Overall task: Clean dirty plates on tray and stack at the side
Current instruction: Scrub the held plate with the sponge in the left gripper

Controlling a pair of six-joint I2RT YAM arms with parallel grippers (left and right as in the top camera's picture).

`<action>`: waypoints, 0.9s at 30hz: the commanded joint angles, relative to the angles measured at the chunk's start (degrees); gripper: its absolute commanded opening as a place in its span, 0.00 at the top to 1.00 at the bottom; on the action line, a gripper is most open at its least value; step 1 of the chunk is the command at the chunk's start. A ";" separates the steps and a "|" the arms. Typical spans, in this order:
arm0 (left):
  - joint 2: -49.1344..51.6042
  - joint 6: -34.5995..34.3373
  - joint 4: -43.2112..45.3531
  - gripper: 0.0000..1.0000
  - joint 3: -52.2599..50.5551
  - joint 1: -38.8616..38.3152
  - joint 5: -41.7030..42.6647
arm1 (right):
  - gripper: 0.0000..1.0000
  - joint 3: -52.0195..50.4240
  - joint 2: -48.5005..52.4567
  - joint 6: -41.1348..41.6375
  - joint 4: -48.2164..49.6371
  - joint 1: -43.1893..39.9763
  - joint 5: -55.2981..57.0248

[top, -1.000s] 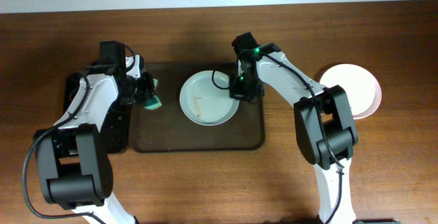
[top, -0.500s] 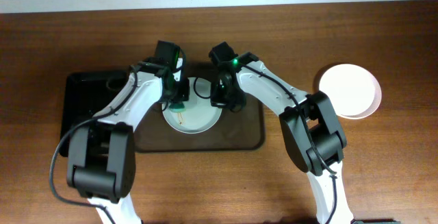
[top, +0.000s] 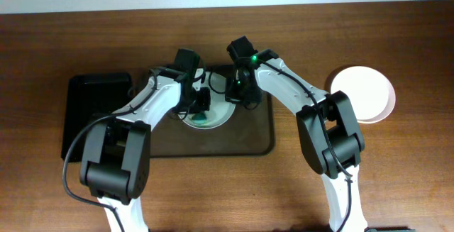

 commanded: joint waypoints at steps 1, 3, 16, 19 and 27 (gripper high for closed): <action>3.76 1.38 3.43 1.00 0.50 0.09 -2.97 | 0.96 0.42 1.38 0.07 -0.83 -0.28 0.50; 6.32 1.36 5.09 0.99 0.52 0.61 -2.97 | 0.96 0.42 1.38 -0.63 -0.90 -0.28 0.52; 7.10 9.31 -1.05 0.99 0.68 11.41 28.30 | 0.96 0.42 1.38 -1.03 -0.70 0.68 1.29; 7.10 13.11 -3.96 1.00 0.68 10.60 30.05 | 0.96 0.42 1.38 -1.03 -0.70 0.70 1.60; 7.10 5.18 8.96 0.99 0.68 8.94 6.25 | 0.96 0.42 1.38 -1.05 -0.90 0.70 1.60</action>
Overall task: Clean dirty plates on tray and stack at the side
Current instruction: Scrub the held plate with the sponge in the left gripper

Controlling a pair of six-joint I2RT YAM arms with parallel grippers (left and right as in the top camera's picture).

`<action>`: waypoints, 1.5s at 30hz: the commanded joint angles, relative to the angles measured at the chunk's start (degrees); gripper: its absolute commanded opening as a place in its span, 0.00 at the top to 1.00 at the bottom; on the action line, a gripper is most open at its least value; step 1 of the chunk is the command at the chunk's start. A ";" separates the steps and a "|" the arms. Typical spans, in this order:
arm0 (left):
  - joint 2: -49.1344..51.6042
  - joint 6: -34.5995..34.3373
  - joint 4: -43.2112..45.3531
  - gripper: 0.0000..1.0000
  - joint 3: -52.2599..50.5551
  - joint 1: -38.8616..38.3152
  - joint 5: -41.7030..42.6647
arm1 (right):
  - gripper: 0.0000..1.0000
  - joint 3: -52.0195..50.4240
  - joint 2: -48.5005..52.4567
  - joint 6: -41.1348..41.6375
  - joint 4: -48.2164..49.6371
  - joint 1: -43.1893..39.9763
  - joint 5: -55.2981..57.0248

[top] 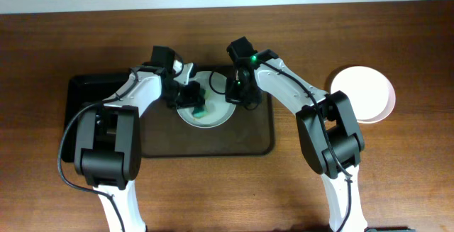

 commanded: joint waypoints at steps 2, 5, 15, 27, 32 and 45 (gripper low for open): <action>1.42 -2.40 7.52 1.00 -0.85 0.24 -18.14 | 0.96 0.42 1.33 -0.52 -0.42 0.39 1.11; 1.42 -2.38 8.59 0.99 -0.85 0.24 -24.09 | 0.96 0.42 1.33 -0.52 -0.42 0.39 1.14; 1.42 6.60 -11.08 0.99 -0.85 0.24 -13.53 | 0.96 0.42 1.33 -1.40 -0.42 0.39 1.09; 1.42 -2.71 8.44 1.00 -0.85 -4.00 -22.84 | 0.96 0.42 1.33 -1.81 -0.42 0.39 1.14; 1.42 -3.91 12.44 0.99 -0.85 -7.17 -43.71 | 0.96 0.42 1.33 -1.81 -0.39 0.39 1.11; 1.42 2.01 -11.06 0.99 -0.85 -11.61 -22.60 | 0.96 0.42 1.33 -2.01 -0.42 0.37 1.11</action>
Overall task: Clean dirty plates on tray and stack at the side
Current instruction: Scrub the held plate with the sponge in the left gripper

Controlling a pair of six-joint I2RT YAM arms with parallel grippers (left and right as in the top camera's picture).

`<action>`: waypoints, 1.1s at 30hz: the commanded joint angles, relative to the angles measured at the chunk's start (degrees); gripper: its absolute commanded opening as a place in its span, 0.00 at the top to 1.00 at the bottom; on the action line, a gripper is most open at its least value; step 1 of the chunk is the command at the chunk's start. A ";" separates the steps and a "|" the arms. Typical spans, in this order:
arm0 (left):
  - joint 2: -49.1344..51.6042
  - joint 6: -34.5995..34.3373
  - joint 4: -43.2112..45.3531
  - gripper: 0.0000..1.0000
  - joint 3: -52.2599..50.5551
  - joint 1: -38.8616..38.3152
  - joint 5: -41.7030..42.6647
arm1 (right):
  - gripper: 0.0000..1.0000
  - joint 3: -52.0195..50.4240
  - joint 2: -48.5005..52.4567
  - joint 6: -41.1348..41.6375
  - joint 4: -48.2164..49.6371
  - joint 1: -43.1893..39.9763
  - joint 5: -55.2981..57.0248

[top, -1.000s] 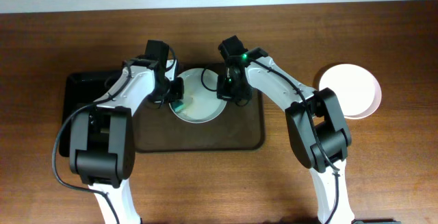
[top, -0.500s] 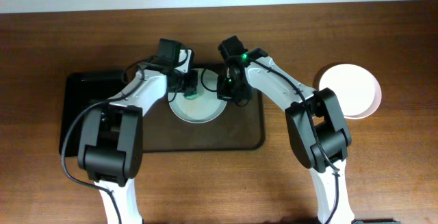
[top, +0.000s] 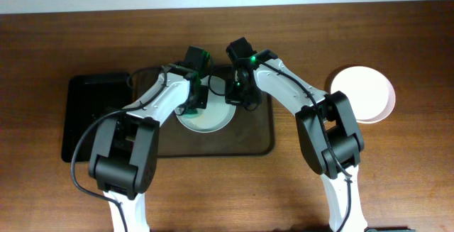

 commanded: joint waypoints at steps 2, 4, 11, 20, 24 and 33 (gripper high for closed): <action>3.76 9.57 -4.61 0.99 -3.13 -0.24 18.23 | 0.96 0.42 1.33 0.07 -0.02 0.26 1.16; 3.78 15.34 -5.25 1.00 -3.13 -0.26 23.12 | 0.96 0.42 1.33 0.09 0.00 0.26 1.16; 3.78 16.26 10.29 1.00 -3.15 1.16 17.35 | 0.96 0.42 1.33 0.07 -0.09 0.26 1.16; 3.78 3.13 14.34 1.00 -3.21 6.51 -5.75 | 0.96 0.42 1.33 0.04 -0.07 0.26 1.18; 3.78 3.50 5.42 0.99 -3.21 7.48 -3.93 | 0.96 0.42 1.33 0.04 -0.04 0.26 1.18; 3.78 20.20 -7.34 1.00 -3.17 7.48 24.13 | 0.96 0.42 1.33 -0.59 0.00 0.28 0.90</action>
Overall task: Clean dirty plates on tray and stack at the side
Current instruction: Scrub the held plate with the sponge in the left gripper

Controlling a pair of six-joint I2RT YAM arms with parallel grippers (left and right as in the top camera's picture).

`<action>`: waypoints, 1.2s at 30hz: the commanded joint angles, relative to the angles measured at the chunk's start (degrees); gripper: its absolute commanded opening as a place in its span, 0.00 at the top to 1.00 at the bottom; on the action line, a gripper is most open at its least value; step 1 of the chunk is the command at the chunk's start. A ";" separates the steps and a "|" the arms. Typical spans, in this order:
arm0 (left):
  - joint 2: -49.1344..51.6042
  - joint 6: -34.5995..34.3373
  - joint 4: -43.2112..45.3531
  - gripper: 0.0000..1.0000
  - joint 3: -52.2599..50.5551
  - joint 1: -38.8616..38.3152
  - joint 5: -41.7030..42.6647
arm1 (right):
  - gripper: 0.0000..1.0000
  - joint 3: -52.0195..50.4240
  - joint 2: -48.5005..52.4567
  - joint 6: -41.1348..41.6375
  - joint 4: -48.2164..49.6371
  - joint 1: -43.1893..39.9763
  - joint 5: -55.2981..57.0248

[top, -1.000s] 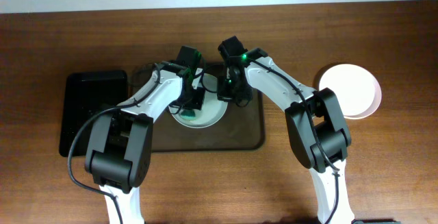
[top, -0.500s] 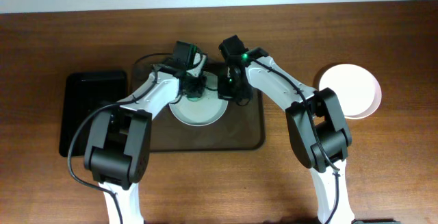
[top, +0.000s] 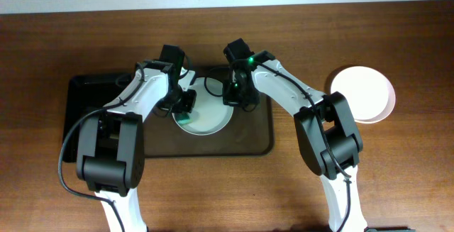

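Observation:
A white plate (top: 209, 118) lies on the brown tray (top: 241, 140) in the overhead view. My left gripper (top: 184, 110) is over the plate's left rim, shut on a green sponge (top: 182, 119) that presses on the plate there. At the plate's upper right rim my right gripper (top: 233, 98) looks shut on the edge; the fingers themselves are hidden under the wrist.
A clean white plate (top: 362, 94) lies on the table at the far right. A black tray (top: 89, 115) lies left of the brown tray, under the left arm. Cables loop above the plate between the two wrists.
My left gripper with the sponge has moved from the plate's upper middle to its left rim, where the green sponge shows again. The right gripper and the plate have stayed put.
The sponge was first on the plate's middle under my left gripper. Then it was nearer the upper left, then at the plate's top with the sponge hidden, and now at the left rim. My right gripper has stayed on the plate's right rim throughout.

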 commanded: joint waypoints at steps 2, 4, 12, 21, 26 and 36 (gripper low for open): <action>4.02 6.36 1.49 0.99 -3.48 -0.17 10.25 | 0.96 0.42 1.33 -1.09 -0.02 -0.44 -0.33; 4.02 4.85 3.89 0.99 -3.50 -0.11 10.10 | 0.96 -0.26 1.36 -2.43 1.99 -0.50 -3.43; 4.02 2.32 3.96 1.00 -3.50 4.22 18.10 | 0.96 -8.28 1.36 -3.65 12.17 -3.85 -17.62; 4.02 -6.80 12.72 1.00 -3.50 5.05 15.76 | 0.96 -8.33 1.36 -3.67 12.15 -3.98 -17.59; 4.02 -14.97 19.19 0.99 -3.50 5.05 -6.69 | 0.96 -8.33 1.36 -3.91 12.15 -3.98 -17.57; 4.02 -11.08 -2.86 0.99 -3.50 4.52 -9.81 | 0.96 -8.33 1.36 -3.89 12.17 -3.98 -17.59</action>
